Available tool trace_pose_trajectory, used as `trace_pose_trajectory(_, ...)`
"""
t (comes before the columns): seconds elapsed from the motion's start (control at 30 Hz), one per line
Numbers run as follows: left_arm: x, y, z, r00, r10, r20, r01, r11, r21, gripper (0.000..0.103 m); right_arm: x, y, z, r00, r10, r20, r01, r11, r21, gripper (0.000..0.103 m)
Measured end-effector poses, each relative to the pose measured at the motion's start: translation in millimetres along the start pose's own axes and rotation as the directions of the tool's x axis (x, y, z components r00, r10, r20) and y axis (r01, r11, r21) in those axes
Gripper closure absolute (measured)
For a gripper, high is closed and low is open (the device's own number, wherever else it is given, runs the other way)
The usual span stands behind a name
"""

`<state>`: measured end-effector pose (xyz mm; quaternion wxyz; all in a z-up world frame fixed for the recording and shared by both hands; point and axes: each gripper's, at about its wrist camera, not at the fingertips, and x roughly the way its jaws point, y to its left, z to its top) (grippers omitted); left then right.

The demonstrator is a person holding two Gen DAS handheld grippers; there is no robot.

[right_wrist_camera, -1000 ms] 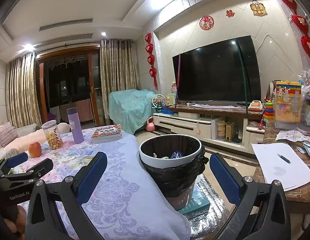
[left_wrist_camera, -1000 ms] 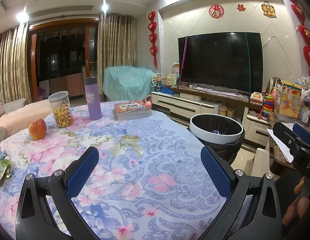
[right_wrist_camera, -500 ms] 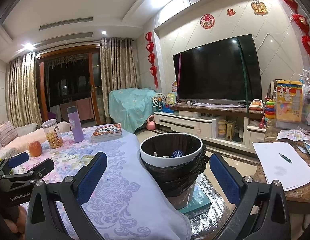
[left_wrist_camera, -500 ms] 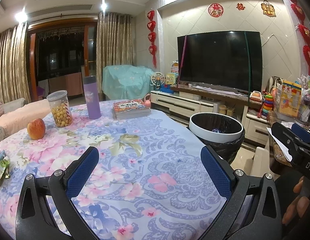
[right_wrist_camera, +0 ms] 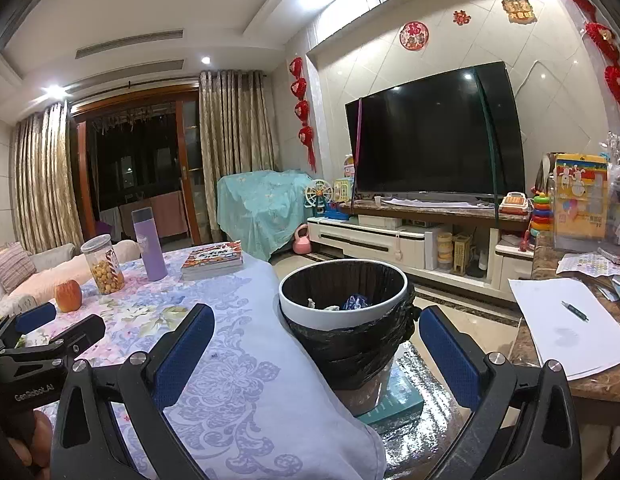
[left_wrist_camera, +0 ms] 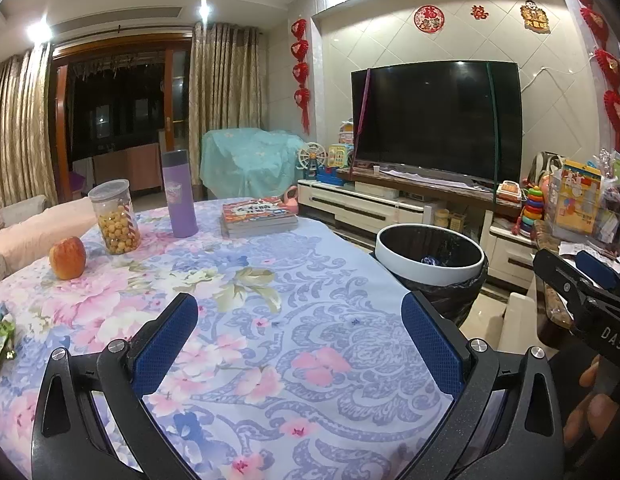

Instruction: Collect trash

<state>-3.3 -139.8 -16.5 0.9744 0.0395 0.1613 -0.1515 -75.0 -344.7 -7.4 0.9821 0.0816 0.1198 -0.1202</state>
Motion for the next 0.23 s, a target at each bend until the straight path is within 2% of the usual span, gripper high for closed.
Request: trace_pose_trajectory(0.23,3.5,3.7,2.5,1.0,-0.016,-0.006,0.016,1.0,-0.014,0.0,5.4,0.7,-0.2,1.0,0.002,-0.012,-0.002,1.0,-0.005,0.0)
